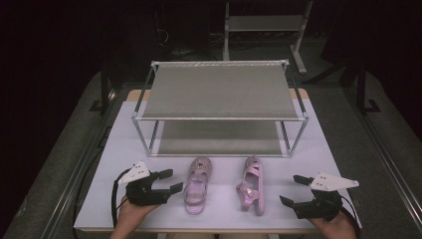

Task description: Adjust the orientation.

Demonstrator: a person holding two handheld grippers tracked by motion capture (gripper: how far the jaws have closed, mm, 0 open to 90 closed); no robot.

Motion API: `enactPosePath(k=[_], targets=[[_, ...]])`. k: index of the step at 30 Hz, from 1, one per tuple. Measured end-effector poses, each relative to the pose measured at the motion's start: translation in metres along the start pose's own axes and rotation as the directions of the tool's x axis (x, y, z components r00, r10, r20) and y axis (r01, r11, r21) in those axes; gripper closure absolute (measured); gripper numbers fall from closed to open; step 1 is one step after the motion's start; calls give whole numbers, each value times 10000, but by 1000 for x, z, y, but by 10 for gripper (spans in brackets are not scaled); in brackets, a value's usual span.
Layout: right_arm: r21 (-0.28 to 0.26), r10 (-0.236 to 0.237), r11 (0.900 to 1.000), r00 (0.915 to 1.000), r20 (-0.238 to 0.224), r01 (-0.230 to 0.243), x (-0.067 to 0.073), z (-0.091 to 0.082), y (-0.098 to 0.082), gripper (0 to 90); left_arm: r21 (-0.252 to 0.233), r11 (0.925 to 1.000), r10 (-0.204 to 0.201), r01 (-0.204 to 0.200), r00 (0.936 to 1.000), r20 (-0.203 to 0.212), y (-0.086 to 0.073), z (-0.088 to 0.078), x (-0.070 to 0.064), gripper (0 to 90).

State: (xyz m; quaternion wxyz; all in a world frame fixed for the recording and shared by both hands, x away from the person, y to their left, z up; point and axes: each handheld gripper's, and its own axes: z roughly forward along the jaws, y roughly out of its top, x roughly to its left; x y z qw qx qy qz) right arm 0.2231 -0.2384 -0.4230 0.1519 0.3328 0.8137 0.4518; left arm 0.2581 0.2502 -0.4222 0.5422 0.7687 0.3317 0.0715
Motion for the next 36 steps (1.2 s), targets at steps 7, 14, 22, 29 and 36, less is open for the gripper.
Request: enactPosePath(k=[7,14,22,29,36], targets=[[-92,9,10000,10000,-52,-10,4,0,0,165,300,9995,-44,33,9994,357,2,12,-7,364],[-38,-20,10000,10000,-30,20,6,0,0,166,622,9979,157,-168,9997,185,6,20,-15,427],[22,-37,10000,9999,-150,37,9,2,1,166,1255,9915,347,-354,9994,80,5,28,-23,540],[164,-120,9998,9997,-220,124,11,5,1,167,1657,9846,636,-566,9973,-372,5,31,-27,671],[193,93,9998,9999,-90,-91,9,5,1,176,1599,9868,341,-259,9982,-488,3,30,-25,746]])
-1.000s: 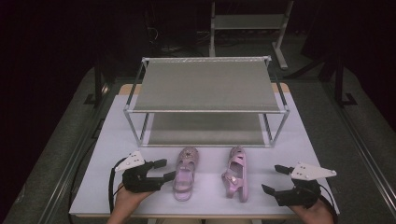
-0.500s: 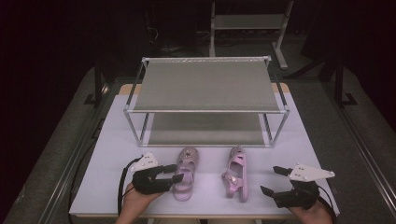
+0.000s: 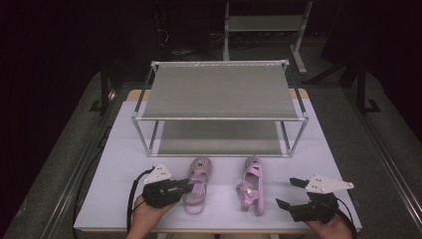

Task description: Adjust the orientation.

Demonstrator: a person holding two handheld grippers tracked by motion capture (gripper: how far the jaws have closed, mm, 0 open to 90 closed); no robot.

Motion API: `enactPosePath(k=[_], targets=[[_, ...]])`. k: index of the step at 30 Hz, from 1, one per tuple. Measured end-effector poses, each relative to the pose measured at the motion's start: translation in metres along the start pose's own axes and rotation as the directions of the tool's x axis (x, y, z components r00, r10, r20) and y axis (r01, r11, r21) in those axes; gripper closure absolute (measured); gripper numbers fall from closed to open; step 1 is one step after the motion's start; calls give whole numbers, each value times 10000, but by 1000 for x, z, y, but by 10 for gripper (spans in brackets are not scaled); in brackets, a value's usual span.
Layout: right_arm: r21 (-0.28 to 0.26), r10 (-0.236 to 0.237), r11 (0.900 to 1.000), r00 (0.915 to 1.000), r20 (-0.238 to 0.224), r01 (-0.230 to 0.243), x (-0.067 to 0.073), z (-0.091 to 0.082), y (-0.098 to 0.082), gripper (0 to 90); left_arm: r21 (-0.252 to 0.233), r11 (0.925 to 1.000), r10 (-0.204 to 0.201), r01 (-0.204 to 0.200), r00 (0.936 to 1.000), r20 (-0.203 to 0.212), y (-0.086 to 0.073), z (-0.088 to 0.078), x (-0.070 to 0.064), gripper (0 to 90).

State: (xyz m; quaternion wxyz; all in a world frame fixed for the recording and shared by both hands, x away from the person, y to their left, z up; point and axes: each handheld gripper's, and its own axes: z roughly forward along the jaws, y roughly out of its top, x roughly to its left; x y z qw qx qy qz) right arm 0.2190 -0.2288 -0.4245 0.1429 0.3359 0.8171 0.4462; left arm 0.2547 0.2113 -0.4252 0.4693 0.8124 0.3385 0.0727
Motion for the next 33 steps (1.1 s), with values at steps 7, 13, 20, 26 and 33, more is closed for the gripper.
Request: enactPosePath(k=[7,13,20,26,33], targets=[[-62,59,10000,10000,60,-59,-1,-1,-1,178,-373,9981,-500,498,9987,-43,-2,-2,4,781],[83,19,10000,10000,1,-19,0,1,-1,178,-845,9892,-1200,1198,9928,27,-5,-7,13,806],[41,90,10000,9999,56,-90,-3,1,-2,178,-1406,9725,-1819,1858,9825,404,-8,-14,17,823],[25,132,9999,9999,91,-132,-3,2,-2,178,-1623,9608,-2141,2247,9735,800,-10,-17,20,832],[-37,235,9997,9996,130,-234,-5,3,-1,178,-1938,9440,-2408,2672,9590,1495,-10,-21,20,832]])
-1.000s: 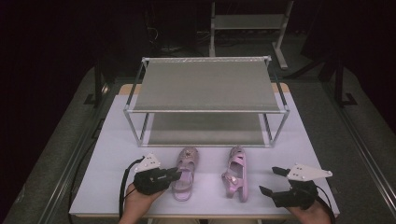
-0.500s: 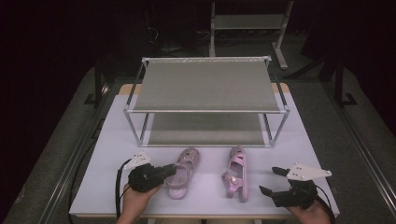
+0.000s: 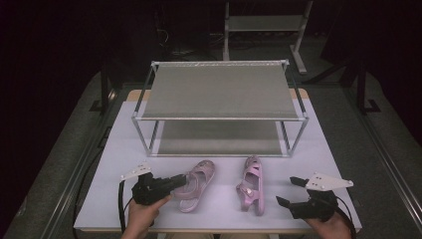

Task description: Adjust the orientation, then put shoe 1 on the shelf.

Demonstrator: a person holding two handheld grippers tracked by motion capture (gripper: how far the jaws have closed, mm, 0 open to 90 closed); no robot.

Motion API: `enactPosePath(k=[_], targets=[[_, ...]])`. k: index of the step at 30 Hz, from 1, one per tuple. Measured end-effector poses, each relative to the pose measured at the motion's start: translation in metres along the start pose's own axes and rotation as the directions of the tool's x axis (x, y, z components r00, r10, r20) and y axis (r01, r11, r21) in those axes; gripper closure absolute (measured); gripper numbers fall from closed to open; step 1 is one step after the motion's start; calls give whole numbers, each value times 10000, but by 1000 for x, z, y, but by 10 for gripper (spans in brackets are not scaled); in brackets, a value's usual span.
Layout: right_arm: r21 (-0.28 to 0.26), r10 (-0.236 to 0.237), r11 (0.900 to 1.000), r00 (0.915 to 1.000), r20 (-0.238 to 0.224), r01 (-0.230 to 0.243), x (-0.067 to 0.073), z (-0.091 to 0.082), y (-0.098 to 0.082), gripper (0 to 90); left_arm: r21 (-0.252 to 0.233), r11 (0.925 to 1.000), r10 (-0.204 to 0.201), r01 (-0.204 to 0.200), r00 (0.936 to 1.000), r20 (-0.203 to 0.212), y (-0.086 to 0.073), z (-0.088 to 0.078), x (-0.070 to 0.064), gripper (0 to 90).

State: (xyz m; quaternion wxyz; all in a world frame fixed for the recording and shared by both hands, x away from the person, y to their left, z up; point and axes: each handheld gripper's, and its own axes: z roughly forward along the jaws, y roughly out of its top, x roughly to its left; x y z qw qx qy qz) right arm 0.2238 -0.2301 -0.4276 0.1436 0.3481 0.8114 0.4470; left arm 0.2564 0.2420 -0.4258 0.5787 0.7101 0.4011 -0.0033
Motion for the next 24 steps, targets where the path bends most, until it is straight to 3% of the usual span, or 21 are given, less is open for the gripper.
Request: enactPosePath(k=[8,24], targets=[[16,46,10000,9999,101,-46,1,-2,-1,178,-721,9966,-372,402,9984,422,5,-5,0,832],[-229,274,9994,9995,168,-270,0,-7,-4,178,-1424,9882,-505,570,9975,488,18,-7,1,833]])
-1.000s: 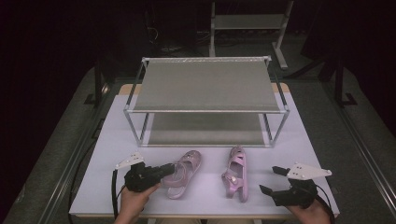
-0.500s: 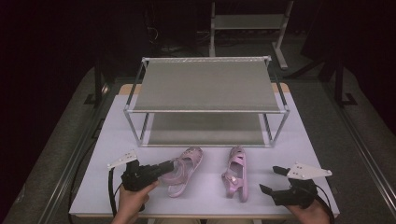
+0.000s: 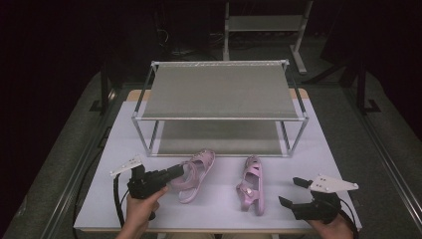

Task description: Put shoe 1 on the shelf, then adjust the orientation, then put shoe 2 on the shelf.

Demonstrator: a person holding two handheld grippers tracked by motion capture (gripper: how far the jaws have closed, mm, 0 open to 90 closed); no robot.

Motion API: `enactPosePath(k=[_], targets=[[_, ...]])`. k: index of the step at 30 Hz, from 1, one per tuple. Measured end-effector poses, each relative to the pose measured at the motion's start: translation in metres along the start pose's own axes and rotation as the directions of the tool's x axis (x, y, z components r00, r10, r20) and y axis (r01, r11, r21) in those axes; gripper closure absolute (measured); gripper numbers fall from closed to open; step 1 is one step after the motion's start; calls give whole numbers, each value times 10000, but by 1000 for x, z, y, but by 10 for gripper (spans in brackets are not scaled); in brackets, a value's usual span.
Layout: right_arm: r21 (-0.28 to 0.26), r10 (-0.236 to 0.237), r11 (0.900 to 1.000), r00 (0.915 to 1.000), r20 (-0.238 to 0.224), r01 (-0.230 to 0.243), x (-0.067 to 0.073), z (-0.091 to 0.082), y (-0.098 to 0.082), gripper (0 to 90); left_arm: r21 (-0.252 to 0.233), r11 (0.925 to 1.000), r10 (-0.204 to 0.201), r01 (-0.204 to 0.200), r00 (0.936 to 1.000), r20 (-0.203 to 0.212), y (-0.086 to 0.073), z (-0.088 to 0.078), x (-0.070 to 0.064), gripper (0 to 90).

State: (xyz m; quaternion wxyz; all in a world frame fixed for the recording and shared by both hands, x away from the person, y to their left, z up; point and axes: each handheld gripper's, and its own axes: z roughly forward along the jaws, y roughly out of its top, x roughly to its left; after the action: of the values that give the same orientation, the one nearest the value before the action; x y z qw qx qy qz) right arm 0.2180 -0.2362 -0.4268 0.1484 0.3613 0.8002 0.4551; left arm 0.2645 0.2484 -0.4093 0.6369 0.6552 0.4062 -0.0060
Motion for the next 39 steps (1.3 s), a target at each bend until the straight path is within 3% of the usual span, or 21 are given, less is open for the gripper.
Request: enactPosePath(k=[8,25,39], targets=[[-9,67,10000,10000,-38,-67,0,1,1,178,-267,9996,-72,66,9997,-233,5,3,3,833],[-28,-47,10000,9997,-219,46,-1,6,4,178,-735,9972,-184,127,9969,-769,13,25,8,833],[-50,-36,10000,9997,-233,35,-1,3,2,178,-1451,9892,-390,200,9909,-1292,17,49,18,832]])
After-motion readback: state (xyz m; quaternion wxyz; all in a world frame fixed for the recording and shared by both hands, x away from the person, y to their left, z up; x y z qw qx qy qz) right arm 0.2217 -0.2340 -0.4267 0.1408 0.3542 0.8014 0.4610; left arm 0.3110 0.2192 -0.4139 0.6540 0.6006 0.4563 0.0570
